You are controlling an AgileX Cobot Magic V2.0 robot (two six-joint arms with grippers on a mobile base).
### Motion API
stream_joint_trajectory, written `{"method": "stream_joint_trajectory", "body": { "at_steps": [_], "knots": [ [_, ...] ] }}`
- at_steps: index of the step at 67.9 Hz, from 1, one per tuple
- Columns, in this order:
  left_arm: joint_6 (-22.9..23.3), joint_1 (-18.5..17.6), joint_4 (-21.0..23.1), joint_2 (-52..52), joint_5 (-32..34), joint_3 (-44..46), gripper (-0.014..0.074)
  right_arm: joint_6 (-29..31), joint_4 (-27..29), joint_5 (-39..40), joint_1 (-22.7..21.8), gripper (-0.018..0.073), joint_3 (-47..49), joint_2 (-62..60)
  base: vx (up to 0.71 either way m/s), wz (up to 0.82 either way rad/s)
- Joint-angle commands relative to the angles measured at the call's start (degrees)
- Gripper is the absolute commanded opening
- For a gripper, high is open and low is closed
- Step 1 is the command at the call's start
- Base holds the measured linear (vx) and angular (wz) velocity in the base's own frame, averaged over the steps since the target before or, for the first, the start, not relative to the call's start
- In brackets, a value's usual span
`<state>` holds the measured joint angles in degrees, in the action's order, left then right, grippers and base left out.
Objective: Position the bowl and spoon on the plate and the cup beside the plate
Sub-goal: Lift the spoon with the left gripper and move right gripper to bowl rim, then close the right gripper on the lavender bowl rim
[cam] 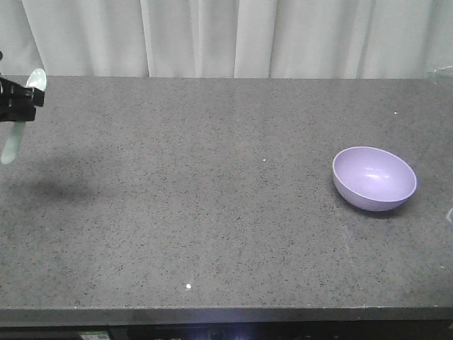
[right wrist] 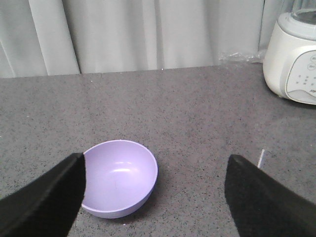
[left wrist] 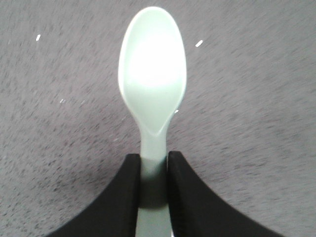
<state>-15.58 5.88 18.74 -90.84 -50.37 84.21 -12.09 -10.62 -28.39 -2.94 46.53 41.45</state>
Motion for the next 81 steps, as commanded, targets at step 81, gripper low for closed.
{"method": "stream_joint_trajectory", "body": {
  "at_steps": [81],
  "knots": [
    [-2.8,0.1,8.4,15.2,0.3,1.3,-0.0008,29.5,34.5,-11.0,-11.7,0.0552,25.2,48.6,0.00,0.00]
  ]
}}
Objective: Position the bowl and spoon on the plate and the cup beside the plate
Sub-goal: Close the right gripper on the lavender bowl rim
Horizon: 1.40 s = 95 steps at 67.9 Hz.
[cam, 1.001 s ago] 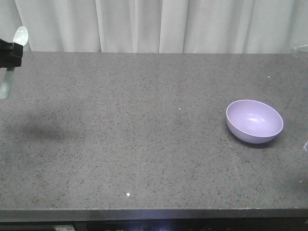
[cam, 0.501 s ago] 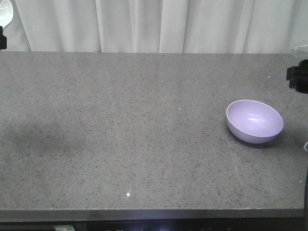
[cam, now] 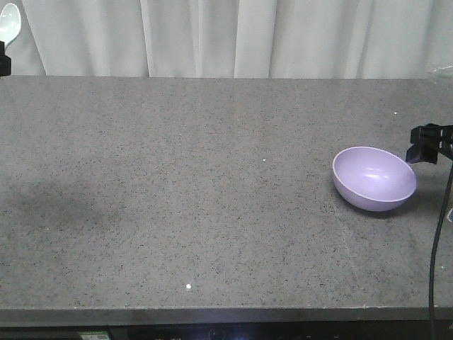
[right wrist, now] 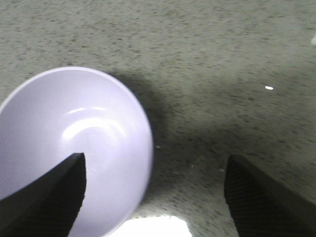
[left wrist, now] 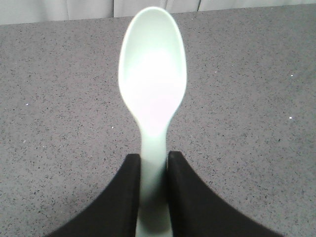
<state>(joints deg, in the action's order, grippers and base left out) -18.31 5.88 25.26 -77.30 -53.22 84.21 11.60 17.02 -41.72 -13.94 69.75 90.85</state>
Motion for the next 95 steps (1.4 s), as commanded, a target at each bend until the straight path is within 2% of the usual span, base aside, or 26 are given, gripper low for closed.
{"method": "stream_joint_trajectory", "body": {
  "at_steps": [1,6,30,43,56,73,85,89,95],
  "knots": [
    [-0.1,0.1,1.9,1.7,3.1,1.3,-0.0008,6.4,7.4,2.4,-0.7,0.0552,2.0,-0.6,0.00,0.00],
    [-0.1,0.1,1.9,1.7,2.9,1.3,-0.0008,7.4,9.1,2.7,-0.6,0.0552,2.0,1.0,0.00,0.00],
    [-0.1,0.1,1.9,1.7,2.6,1.3,-0.0008,10.7,9.5,3.2,-0.6,0.0549,2.0,8.3,0.00,0.00],
    [-0.1,0.1,1.9,1.7,2.5,1.3,-0.0008,10.9,9.7,3.3,-0.6,0.0501,2.0,8.5,0.00,0.00],
    [0.0,0.1,1.9,1.7,2.4,1.3,-0.0008,11.0,9.9,2.9,-0.6,0.0395,2.0,8.5,0.00,0.00],
    [0.0,0.1,1.9,1.7,2.5,1.3,-0.0008,11.5,11.3,2.8,-0.6,0.0154,2.0,9.5,0.00,0.00],
    [0.0,0.1,1.9,1.7,2.5,1.3,-0.0008,12.6,12.9,2.6,-0.6,0.0020,2.0,11.6,0.00,0.00],
    [0.0,0.1,1.9,1.7,2.5,1.3,-0.0008,12.7,13.6,2.9,-0.6,-0.0015,2.0,11.6,0.00,0.00],
    [0.0,0.1,1.9,1.7,2.5,1.3,-0.0008,13.7,14.7,2.7,-0.6,-0.0010,2.8,11.0,0.00,0.00]
  ]
}}
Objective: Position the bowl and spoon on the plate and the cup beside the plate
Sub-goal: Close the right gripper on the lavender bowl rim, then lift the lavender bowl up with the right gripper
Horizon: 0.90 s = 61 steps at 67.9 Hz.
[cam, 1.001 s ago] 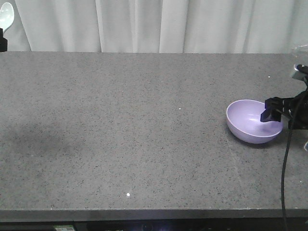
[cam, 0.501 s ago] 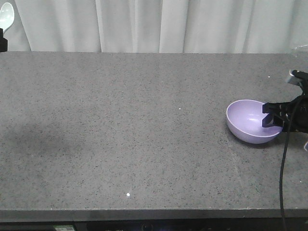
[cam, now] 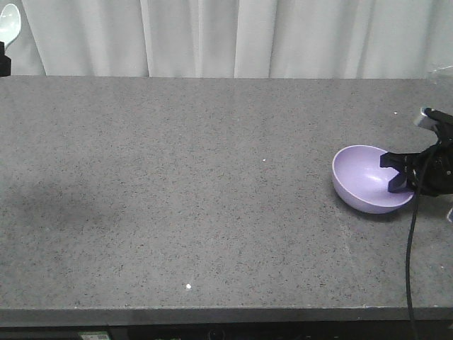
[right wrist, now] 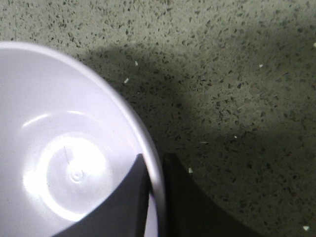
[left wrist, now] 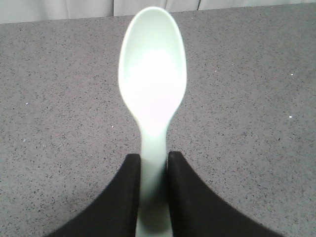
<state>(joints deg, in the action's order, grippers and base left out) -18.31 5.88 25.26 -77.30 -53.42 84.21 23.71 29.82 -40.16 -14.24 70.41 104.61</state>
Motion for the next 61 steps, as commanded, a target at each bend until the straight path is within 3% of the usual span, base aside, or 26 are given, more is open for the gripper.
{"method": "stream_joint_trajectory", "body": {
  "at_steps": [1,18,39,61],
  "knots": [
    [0.0,0.1,1.9,1.7,2.7,1.3,-0.0008,1.7,2.2,1.0,-0.4,-0.0010,2.5,-3.0,0.00,0.00],
    [0.0,0.1,1.9,1.7,2.7,1.3,-0.0008,5.0,7.0,-3.5,-0.4,-0.0006,9.3,-9.6,0.00,0.00],
    [0.0,0.1,1.9,1.7,2.7,1.3,-0.0008,13.7,19.0,-8.8,-0.4,-0.0005,11.0,-25.2,0.00,0.00],
    [0.0,0.1,1.9,1.7,3.1,1.3,-0.0008,16.0,20.9,-10.8,-0.4,-0.0004,11.0,-37.6,0.00,0.00]
  ]
}}
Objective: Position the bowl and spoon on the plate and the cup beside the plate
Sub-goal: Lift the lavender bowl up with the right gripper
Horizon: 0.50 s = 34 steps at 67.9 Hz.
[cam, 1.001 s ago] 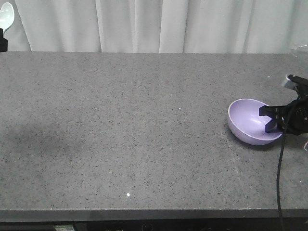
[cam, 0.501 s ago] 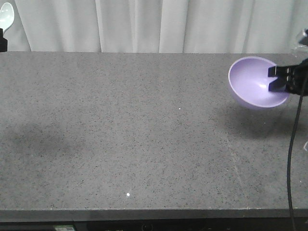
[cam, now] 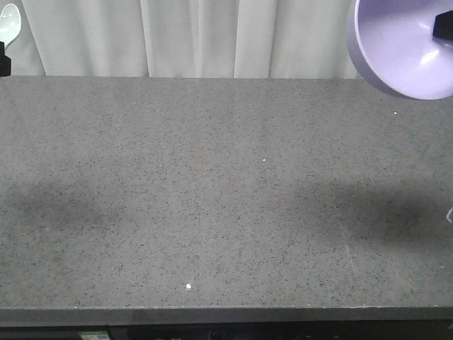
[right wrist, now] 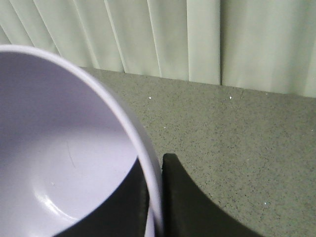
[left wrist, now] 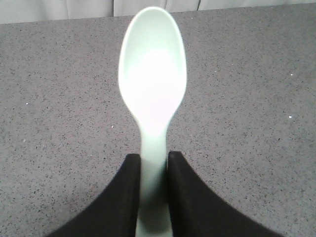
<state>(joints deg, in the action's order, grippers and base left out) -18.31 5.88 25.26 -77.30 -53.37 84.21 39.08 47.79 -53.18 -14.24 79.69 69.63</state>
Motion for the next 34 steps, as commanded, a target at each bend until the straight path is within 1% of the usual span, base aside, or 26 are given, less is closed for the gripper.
{"method": "stream_joint_trajectory", "body": {
  "at_steps": [1,34],
  "knots": [
    [0.0,0.1,1.9,1.7,3.1,1.3,-0.0008,0.6,3.0,2.2,-0.4,-0.0003,1.7,-2.8,0.00,0.00],
    [0.0,0.1,1.9,1.7,3.1,1.3,-0.0008,0.6,2.9,2.1,-0.4,-0.0003,1.7,-3.6,0.00,0.00]
  ]
}}
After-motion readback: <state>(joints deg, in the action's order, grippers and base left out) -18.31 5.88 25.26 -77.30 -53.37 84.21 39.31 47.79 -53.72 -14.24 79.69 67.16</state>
